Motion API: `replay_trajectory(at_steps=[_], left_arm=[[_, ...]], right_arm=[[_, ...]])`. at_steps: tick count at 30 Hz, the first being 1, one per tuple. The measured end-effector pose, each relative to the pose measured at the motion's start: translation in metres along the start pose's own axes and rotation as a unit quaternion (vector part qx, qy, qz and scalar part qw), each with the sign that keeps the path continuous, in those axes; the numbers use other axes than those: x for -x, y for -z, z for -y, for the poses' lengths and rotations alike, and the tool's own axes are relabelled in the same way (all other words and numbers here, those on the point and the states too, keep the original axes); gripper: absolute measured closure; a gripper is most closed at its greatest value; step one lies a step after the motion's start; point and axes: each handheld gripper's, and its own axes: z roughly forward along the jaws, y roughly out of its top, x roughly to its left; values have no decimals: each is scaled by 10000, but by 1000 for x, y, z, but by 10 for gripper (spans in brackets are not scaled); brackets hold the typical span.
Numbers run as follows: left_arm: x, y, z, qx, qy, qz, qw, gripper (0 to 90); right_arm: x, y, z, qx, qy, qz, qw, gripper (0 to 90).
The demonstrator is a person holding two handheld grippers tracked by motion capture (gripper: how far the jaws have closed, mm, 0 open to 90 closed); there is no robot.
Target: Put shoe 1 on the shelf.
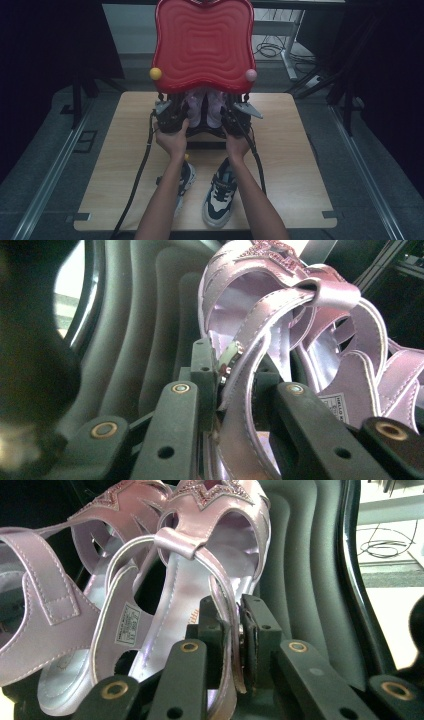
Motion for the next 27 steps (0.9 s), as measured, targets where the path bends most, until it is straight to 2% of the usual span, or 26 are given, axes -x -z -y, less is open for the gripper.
replay_trajectory(at_steps=[8,20,27], left_arm=[[4,-5,0,21,-41,-79,10000,779],[9,-11,10,-63,-312,-254,9992,745],[10,-14,13,-157,-425,-236,9987,731]], right_arm=[[-2,-5,0,24,58,108,9999,799],[-4,-13,7,-119,183,245,9995,787],[-5,-13,7,-134,213,244,9994,775]])
